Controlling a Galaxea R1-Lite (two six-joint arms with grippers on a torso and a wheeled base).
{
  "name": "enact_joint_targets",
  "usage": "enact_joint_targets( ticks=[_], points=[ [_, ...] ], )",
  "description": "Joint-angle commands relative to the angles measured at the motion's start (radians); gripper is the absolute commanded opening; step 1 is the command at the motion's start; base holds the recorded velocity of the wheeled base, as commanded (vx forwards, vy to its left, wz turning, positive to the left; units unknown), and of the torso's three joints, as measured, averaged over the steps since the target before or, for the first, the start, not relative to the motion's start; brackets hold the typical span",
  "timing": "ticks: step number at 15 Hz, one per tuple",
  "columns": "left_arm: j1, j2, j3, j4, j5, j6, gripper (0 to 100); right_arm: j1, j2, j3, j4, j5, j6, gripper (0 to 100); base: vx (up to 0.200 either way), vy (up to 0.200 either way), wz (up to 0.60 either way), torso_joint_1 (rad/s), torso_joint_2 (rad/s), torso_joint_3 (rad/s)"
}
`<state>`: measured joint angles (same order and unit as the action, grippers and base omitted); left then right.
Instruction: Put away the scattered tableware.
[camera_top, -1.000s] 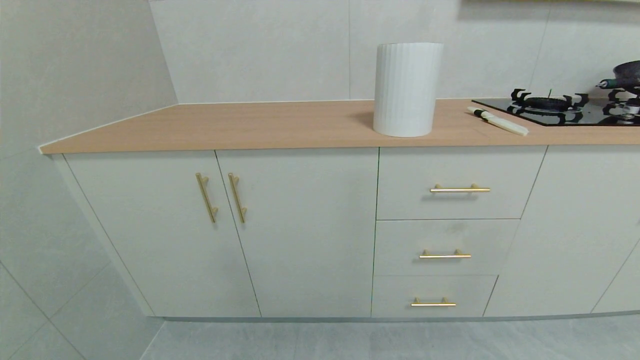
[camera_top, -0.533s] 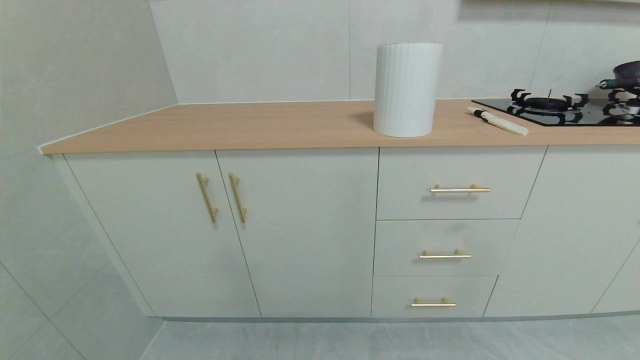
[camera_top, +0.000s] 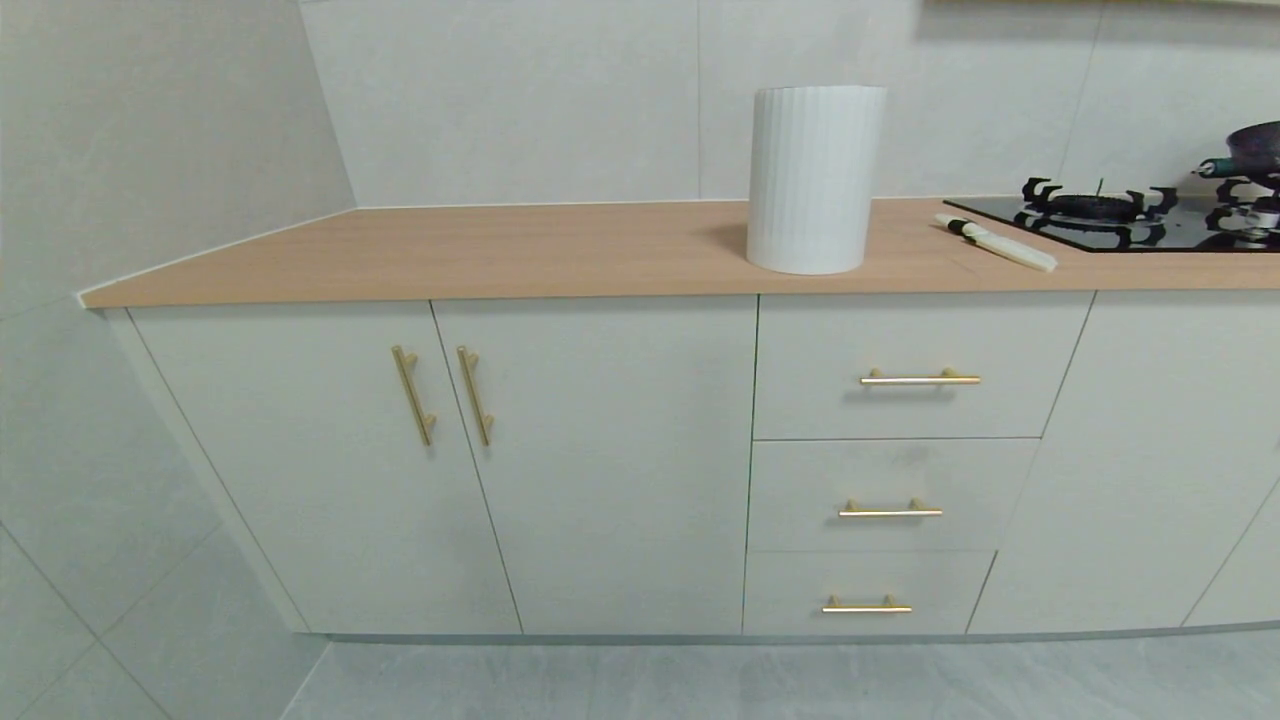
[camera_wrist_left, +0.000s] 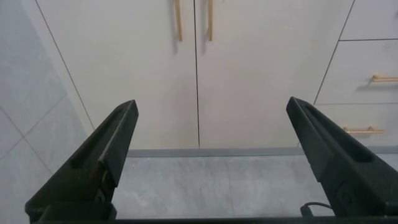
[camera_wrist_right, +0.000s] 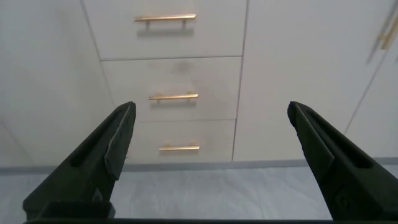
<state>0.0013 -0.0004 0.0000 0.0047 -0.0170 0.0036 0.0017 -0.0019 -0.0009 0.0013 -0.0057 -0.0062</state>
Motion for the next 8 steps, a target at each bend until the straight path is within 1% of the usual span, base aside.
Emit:
enact_joint_targets(
  ticks=[1, 7, 8],
  points=[
    [0.0, 0.0, 0.0, 0.0, 0.0, 0.001, 100, 0.0, 0.002, 0.001, 0.003, 0.02, -0.005, 100, 0.0, 0.0, 0.0, 0.0, 0.0, 0.0],
    [0.0, 0.0, 0.0, 0.0, 0.0, 0.001, 100, 0.0, 0.002, 0.001, -0.001, 0.021, 0.006, 100, 0.0, 0.0, 0.0, 0.0, 0.0, 0.0],
    [0.0, 0.0, 0.0, 0.0, 0.0, 0.001, 100, 0.0, 0.002, 0.001, -0.001, 0.021, 0.006, 100, 0.2, 0.0, 0.0, 0.007, 0.0, 0.002]
  ],
)
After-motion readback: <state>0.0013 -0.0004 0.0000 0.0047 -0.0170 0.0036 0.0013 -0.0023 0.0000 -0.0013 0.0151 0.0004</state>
